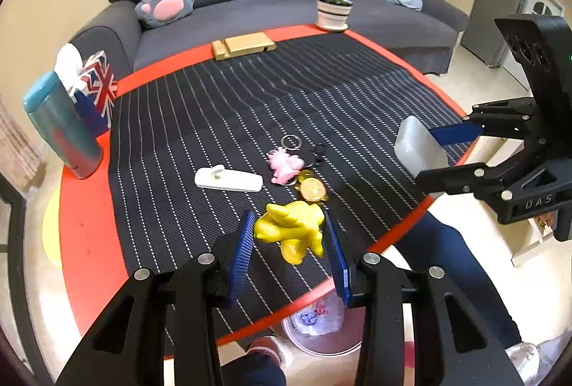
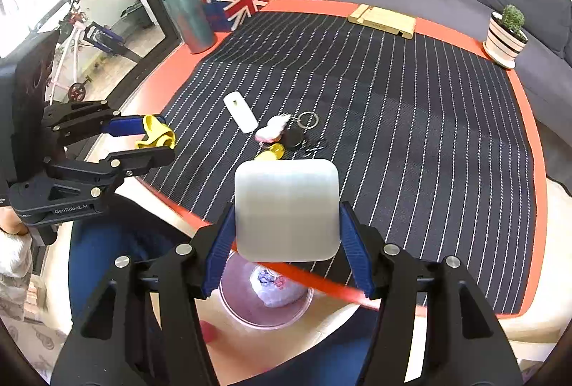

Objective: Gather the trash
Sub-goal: 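Grasp the yellow banana-shaped toy with the left gripper while the right carries the case toward the bin, then open the left gripper over the bin while the right lowers the case into the bin and opens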

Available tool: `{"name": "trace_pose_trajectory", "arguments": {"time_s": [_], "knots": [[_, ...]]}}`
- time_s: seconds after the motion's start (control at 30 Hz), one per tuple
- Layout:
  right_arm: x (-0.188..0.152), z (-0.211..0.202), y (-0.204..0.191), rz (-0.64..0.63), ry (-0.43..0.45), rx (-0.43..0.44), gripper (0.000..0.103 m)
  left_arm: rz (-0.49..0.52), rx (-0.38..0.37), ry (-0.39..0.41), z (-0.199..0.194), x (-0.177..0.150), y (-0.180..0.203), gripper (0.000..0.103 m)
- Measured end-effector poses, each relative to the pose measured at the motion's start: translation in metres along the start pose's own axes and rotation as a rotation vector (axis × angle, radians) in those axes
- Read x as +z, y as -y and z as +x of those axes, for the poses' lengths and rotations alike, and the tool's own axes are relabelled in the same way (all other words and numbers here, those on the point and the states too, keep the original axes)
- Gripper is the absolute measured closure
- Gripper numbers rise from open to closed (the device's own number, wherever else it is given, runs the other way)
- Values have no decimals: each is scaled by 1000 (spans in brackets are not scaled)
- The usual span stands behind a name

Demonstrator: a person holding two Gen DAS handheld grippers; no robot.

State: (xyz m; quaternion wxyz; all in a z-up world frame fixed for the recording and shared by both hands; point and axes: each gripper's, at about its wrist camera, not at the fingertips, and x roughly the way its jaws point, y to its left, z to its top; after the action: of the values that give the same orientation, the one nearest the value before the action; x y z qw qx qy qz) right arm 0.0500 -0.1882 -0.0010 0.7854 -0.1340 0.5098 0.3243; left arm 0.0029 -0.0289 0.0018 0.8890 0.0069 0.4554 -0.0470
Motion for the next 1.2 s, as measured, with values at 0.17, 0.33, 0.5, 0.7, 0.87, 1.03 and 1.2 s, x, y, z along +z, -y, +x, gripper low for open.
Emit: {"name": "trace_pose_trajectory", "arguments": {"time_s": [0.17,0.33,0.5,0.7,0.87,1.03,1.2], "knots": [[-17,-13,-17,-26,11,1,46,5,-25,16,-12,-11,11,64],[-34,-23,-29,-36,19,2,46,6,-48,23,-19,-23,23,64],[-51,-28,-35,-27,15,7,46,9,-80,16,-22,-35,35,64],[-69,-31,-37,-17,4,-6,46,13,-111,1,-21,-45,47,64],[-73,-33,-35,-10,3,-6,46,19,-126,0,-22,-48,51,29],[-74,-33,-35,-7,7,-2,46,-6,-85,27,-22,-48,46,7],[-75,-31,-36,-7,4,3,46,-15,-71,19,-21,-50,42,7]]}}
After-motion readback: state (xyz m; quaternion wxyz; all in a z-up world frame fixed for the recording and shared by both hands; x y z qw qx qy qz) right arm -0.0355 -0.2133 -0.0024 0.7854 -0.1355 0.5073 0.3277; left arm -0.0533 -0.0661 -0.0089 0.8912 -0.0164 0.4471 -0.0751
